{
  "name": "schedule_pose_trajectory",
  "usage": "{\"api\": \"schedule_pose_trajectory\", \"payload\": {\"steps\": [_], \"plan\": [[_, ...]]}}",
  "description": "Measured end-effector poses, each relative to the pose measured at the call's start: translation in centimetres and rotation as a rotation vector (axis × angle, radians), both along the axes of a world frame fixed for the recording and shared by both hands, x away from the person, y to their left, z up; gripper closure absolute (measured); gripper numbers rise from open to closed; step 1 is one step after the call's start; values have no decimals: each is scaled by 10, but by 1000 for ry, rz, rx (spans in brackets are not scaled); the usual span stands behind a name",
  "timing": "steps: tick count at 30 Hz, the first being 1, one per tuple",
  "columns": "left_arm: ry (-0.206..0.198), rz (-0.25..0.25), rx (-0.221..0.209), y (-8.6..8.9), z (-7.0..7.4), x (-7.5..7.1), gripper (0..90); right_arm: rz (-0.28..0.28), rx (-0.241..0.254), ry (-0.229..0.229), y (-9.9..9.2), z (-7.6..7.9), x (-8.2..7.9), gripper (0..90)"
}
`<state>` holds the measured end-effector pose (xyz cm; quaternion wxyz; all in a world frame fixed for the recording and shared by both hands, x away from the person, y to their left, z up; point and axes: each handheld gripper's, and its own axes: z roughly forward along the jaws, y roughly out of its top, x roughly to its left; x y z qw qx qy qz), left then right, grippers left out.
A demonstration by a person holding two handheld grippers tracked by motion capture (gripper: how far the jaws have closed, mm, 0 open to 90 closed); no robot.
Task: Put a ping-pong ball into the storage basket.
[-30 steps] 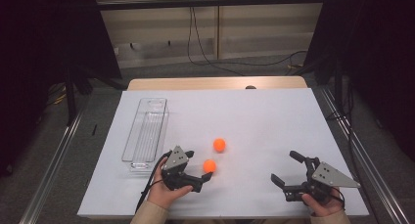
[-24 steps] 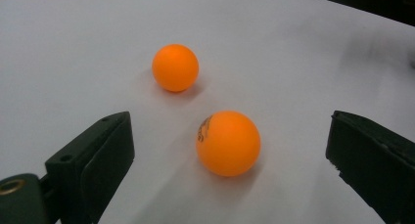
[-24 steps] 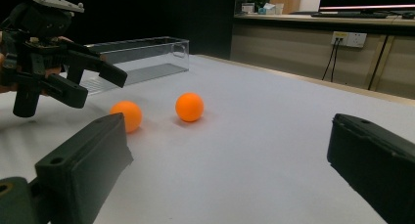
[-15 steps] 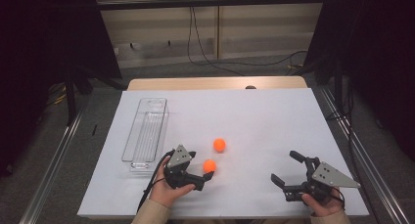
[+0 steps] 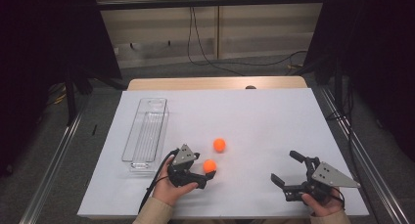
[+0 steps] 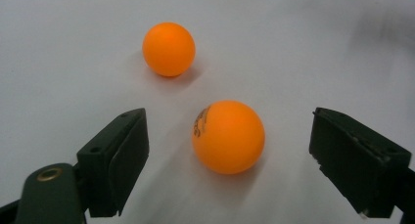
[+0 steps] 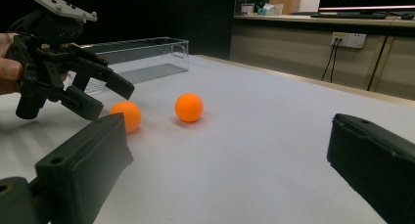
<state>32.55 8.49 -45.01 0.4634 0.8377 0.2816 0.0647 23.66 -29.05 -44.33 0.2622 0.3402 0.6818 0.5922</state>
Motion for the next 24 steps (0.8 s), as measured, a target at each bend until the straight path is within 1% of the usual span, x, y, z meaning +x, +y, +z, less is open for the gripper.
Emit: {"api": "schedule_pose_trajectory", "payload": {"steps": [3, 4, 7, 14, 21, 24], "plan": [[5, -8, 11, -1, 0, 1, 174, 0, 0, 0, 0, 0, 0, 11], [7, -8, 5, -2, 0, 1, 180, 0, 0, 0, 0, 0, 0, 11], [9, -18, 18, -4, 0, 1, 197, 0, 0, 0, 0, 0, 0, 12], [29, -17, 33, -7, -1, 3, 228, 1, 0, 0, 0, 0, 0, 12], [35, -18, 48, -9, -2, 5, 257, 2, 0, 1, 0, 0, 0, 12], [44, -17, 49, -10, -2, 5, 278, 2, 0, 1, 0, 0, 0, 13]]}}
